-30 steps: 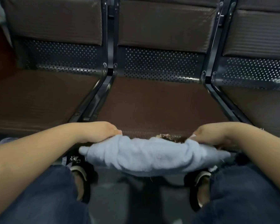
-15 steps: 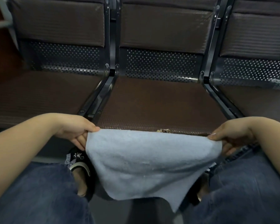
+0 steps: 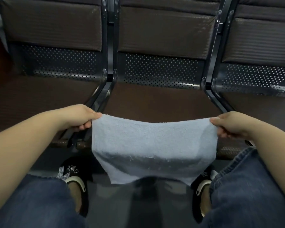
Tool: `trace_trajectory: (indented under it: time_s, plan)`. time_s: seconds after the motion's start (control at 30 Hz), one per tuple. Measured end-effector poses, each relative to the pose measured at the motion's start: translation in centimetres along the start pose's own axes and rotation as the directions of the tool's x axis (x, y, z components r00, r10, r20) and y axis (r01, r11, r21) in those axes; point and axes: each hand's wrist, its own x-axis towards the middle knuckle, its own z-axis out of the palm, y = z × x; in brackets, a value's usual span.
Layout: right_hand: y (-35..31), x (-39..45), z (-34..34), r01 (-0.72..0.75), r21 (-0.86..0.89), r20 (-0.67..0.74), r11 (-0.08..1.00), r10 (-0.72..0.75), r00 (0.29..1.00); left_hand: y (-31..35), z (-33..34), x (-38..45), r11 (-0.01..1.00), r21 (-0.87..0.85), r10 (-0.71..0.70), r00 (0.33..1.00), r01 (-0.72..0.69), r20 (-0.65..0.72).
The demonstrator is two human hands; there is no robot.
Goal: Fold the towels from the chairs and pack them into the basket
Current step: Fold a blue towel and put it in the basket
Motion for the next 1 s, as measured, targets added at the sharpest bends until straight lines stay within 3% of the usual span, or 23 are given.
trace_trajectory:
  time_s: [0.1, 0.23, 0.3, 0.37, 0.43, 0.5, 0.77, 1.0]
  plan:
    - [-0.8, 1.4, 1.1, -0.003, 0.224, -0.068, 0.975, 0.019, 0.998, 1.4, 0.6, 1.1, 0.965, -0.254, -0.078, 0.997, 0.07, -0.02]
    - [-2.6, 3.3, 2.7, 0.101, 0.243, -0.206, 0.965, -0.051, 0.977, 2.8, 1.8, 3.2, 0.845, -0.534, -0.084, 0.992, 0.024, -0.09]
    - [-3.3, 3.9, 3.8, 0.138, 0.035, -0.193, 0.99, -0.129, 0.973, 3.8, 3.1, 4.0, 0.944, -0.329, -0.031, 0.987, -0.022, -0.156]
    - [-3.5, 4.3, 6.0, 0.104, -0.189, -0.007, 0.976, -0.107, 0.994, 4.6, 5.5, 4.0, 1.0, 0.006, -0.001, 0.996, 0.002, -0.09]
    - [-3.1, 5.1, 8.6, 0.077, -0.477, 0.107, 0.875, -0.029, 0.994, 4.8, 8.1, 4.1, 0.952, 0.305, -0.01, 1.0, 0.013, -0.011]
    - [-3.2, 6.0, 9.6, 0.048, -0.584, 0.093, 0.81, 0.008, 0.996, 4.7, 9.7, 4.7, 0.879, 0.476, -0.015, 1.0, 0.012, 0.004]
    - [-4.6, 11.4, 9.1, -0.009, -0.587, -0.004, 0.81, 0.007, 1.0, 5.9, 9.1, 10.1, 0.806, 0.592, 0.014, 0.999, 0.014, -0.043]
    - [-6.8, 16.9, 8.6, 0.044, -0.607, -0.05, 0.793, -0.093, 0.994, 7.1, 7.8, 16.2, 0.8, 0.6, 0.052, 0.992, 0.028, -0.115]
